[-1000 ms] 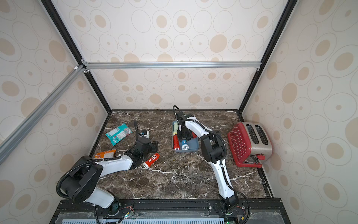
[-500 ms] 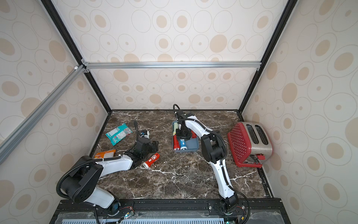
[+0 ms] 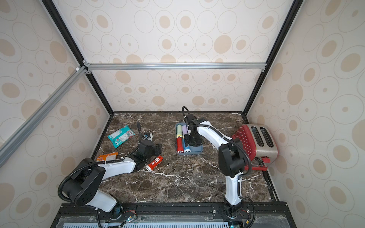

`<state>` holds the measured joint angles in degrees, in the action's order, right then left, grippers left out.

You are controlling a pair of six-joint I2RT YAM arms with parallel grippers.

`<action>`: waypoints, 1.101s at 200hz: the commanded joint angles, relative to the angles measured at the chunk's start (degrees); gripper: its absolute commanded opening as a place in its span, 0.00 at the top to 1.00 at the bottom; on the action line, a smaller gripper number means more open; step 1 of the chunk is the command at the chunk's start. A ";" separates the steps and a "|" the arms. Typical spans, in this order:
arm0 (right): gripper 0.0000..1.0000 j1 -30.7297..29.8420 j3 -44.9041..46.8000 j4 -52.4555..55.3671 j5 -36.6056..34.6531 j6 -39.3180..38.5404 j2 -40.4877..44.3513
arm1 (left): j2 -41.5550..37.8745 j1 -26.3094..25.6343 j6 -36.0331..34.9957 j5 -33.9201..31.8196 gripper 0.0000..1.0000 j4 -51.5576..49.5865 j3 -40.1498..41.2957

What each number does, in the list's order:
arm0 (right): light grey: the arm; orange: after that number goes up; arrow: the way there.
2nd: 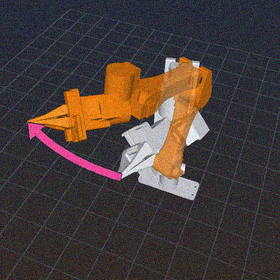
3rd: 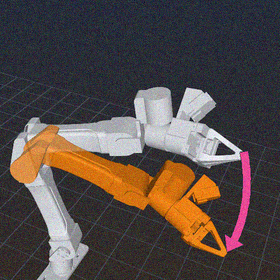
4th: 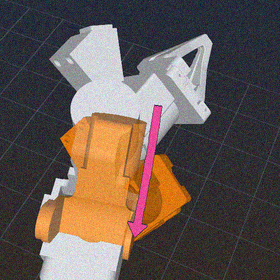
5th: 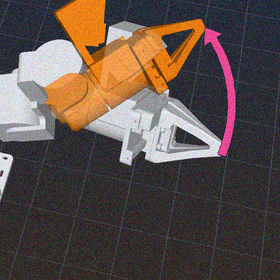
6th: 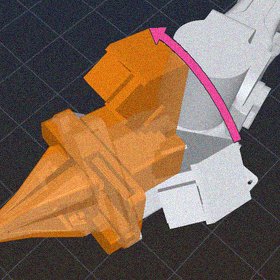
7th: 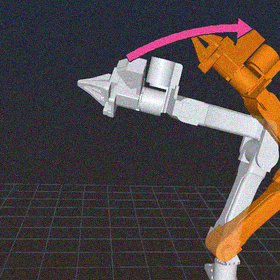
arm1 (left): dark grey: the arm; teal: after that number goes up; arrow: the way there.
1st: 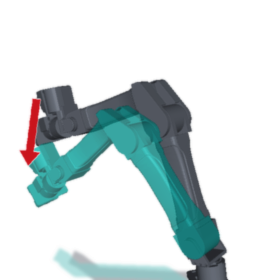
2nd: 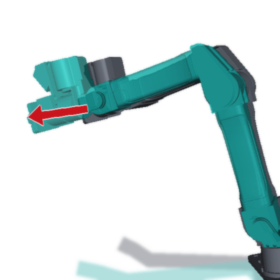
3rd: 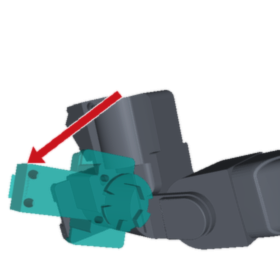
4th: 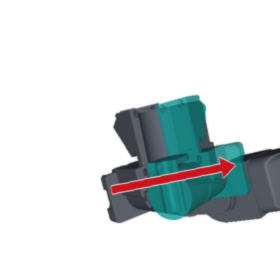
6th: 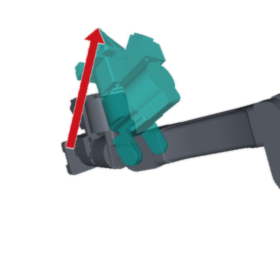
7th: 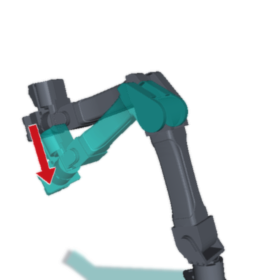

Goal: Put the flashlights into the storage boxes
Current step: Place the flashlight at the storage box, then pick up the flashlight from the center of the board.

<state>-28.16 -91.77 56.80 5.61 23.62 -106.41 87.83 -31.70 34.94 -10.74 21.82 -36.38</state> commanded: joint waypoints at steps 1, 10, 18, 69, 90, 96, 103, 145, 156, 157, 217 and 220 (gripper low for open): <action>0.45 -0.01 11.82 -2.21 -8.97 -2.52 11.09 | -1.38 0.33 -1.97 0.83 0.37 -1.23 -1.75; 0.45 0.04 18.66 -4.55 -12.23 -3.13 15.67 | -1.43 0.37 -2.41 2.34 0.36 -2.17 -2.08; 0.45 0.04 24.57 -6.20 -14.25 -3.52 19.44 | -1.35 0.33 -2.55 3.52 0.36 -3.72 -2.50; 0.44 -0.93 46.41 -16.47 -12.52 2.60 38.18 | -2.93 0.00 -0.92 10.81 0.34 -22.77 -5.60; 0.44 -1.11 50.94 -19.34 -12.46 5.43 41.32 | -2.49 -0.01 -2.44 8.02 0.34 -29.52 -7.11; 0.44 -1.19 52.17 -19.78 -12.53 6.25 42.02 | -2.24 0.00 -2.63 7.29 0.34 -31.14 -7.61; 0.44 -1.35 53.57 -20.33 -12.88 7.10 42.98 | -1.86 0.00 -2.55 6.90 0.34 -32.95 -8.33; 0.44 -10.25 61.18 -21.42 -24.58 11.23 51.49 | -1.69 -0.05 -1.06 7.73 0.32 -37.82 -8.41; 0.42 -11.93 62.12 -21.80 -27.06 11.52 54.00 | -1.96 -0.03 -0.77 8.41 0.31 -37.33 -7.67; 0.42 -11.92 62.26 -21.94 -27.19 11.53 54.23 | -2.01 -0.03 -0.76 8.57 0.31 -37.27 -7.57; 0.40 -11.95 62.98 -24.73 -27.72 10.92 53.26 | 0.13 -0.30 0.56 12.99 0.21 -36.94 -8.27; 0.40 -11.91 62.80 -24.65 -27.67 10.96 52.81 | 0.00 -0.29 0.63 13.10 0.21 -36.79 -8.11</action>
<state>-39.81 -28.16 32.51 -20.62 33.85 -51.16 87.13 -31.90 34.41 0.86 -12.73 -43.44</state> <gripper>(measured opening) 0.605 0.777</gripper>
